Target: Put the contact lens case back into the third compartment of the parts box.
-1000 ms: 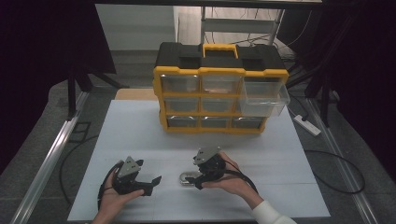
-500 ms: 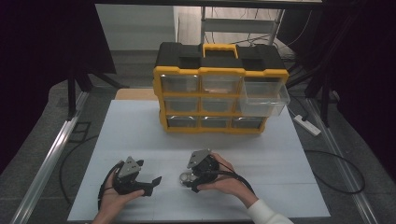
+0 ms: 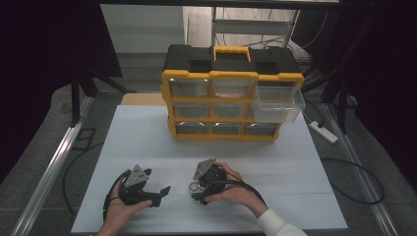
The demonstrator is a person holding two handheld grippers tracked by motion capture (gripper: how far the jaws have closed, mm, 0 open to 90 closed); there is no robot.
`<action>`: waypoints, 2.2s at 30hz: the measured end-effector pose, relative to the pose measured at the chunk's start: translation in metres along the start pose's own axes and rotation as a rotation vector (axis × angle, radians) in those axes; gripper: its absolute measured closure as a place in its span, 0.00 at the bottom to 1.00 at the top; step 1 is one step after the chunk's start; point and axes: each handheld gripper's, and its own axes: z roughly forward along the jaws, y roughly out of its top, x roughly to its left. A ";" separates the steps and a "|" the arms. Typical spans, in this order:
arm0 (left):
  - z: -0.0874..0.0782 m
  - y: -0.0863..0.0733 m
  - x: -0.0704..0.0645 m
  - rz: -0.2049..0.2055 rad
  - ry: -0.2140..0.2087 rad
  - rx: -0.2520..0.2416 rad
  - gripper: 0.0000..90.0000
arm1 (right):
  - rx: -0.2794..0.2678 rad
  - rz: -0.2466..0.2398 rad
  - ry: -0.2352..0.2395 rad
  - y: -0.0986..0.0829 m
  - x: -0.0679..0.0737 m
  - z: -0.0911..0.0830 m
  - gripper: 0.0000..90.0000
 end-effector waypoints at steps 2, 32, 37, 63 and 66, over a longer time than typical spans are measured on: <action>0.000 0.000 0.000 -0.001 0.000 0.001 0.08 | 0.012 -0.003 0.003 0.000 -0.001 0.001 0.22; 0.000 0.000 0.000 0.001 -0.003 -0.001 0.08 | 0.026 -0.025 0.060 0.003 -0.004 0.001 0.52; -0.001 0.000 0.000 0.002 -0.003 -0.002 0.08 | 0.005 0.000 0.052 0.002 -0.006 -0.006 0.53; -0.001 -0.001 0.000 0.001 0.002 0.000 0.08 | -0.118 0.100 -0.032 -0.010 -0.011 -0.040 0.53; -0.001 -0.001 0.000 0.001 0.003 -0.001 0.08 | -0.129 0.106 -0.047 -0.012 -0.011 -0.045 0.53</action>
